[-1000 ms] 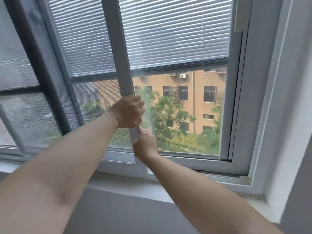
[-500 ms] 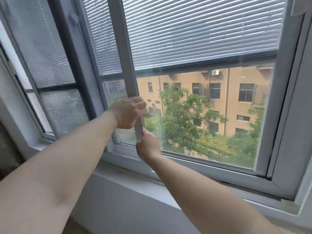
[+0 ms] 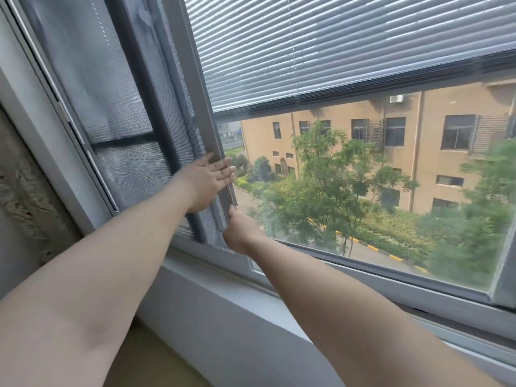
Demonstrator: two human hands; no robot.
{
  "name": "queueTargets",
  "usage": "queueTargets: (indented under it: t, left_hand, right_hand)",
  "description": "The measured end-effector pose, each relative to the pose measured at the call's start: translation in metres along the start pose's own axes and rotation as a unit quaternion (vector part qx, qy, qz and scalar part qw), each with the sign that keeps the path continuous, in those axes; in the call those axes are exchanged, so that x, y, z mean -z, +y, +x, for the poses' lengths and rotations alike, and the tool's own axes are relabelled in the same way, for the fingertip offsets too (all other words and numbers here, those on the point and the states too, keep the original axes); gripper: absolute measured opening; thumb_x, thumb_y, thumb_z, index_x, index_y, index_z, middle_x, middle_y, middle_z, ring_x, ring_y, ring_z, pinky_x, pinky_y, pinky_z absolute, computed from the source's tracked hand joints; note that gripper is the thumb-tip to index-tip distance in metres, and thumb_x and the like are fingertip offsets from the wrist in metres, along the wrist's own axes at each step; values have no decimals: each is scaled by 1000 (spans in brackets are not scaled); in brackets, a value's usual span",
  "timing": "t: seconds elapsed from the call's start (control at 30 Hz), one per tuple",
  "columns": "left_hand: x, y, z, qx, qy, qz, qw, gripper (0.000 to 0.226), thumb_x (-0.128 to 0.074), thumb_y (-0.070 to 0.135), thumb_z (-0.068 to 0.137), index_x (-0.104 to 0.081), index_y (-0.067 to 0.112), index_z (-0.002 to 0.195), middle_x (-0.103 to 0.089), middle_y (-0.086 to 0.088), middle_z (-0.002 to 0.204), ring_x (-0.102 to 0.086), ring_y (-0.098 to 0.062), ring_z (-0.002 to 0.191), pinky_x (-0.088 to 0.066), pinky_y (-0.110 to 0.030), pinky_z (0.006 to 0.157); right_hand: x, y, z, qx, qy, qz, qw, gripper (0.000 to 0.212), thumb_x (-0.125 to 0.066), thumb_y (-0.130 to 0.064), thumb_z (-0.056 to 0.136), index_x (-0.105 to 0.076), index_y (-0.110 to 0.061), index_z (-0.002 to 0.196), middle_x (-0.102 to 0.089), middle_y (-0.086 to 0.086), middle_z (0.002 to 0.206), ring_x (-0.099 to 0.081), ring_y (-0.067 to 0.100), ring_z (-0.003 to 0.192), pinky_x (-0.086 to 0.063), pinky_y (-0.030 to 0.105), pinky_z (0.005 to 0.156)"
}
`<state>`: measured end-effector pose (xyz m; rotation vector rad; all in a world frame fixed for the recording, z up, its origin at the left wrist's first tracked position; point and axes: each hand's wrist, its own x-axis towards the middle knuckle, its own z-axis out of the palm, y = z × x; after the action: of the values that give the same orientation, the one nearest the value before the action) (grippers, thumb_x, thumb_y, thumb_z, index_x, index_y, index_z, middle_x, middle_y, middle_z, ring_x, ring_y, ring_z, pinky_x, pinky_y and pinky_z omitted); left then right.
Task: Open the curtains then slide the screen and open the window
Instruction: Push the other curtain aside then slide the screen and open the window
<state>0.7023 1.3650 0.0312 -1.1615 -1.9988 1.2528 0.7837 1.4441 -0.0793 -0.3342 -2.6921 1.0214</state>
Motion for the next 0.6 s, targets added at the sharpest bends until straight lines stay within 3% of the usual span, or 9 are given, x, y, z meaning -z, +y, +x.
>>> queueTargets:
  t: [0.27, 0.5, 0.6]
  left_hand:
    - [-21, -11, 3, 31, -89, 11, 996, 69, -29, 13, 98, 12, 18, 154, 17, 1, 161, 19, -19, 147, 0, -58, 118]
    - [-63, -22, 17, 84, -117, 2, 990, 70, -34, 21, 98, 7, 19, 155, 16, 2, 162, 17, -20, 148, 2, -59, 117]
    - [-83, -23, 20, 104, -113, -7, 988, 72, -33, 19, 97, 11, 17, 154, 20, 1, 161, 20, -23, 147, 4, -59, 116]
  right_hand:
    - [-22, -17, 39, -4, -47, -5, 999, 70, -36, -3, 93, -2, -2, 154, -4, 13, 164, -14, 27, 150, -18, 34, 118]
    - [-43, -32, 78, -34, -63, 15, 997, 71, -36, -5, 92, -2, -5, 155, -20, 12, 162, -27, 29, 145, -23, 36, 114]
    - [-50, -34, 93, -48, -63, 30, 996, 69, -36, -7, 95, -1, -4, 155, -11, 11, 164, -22, 28, 147, -23, 35, 115]
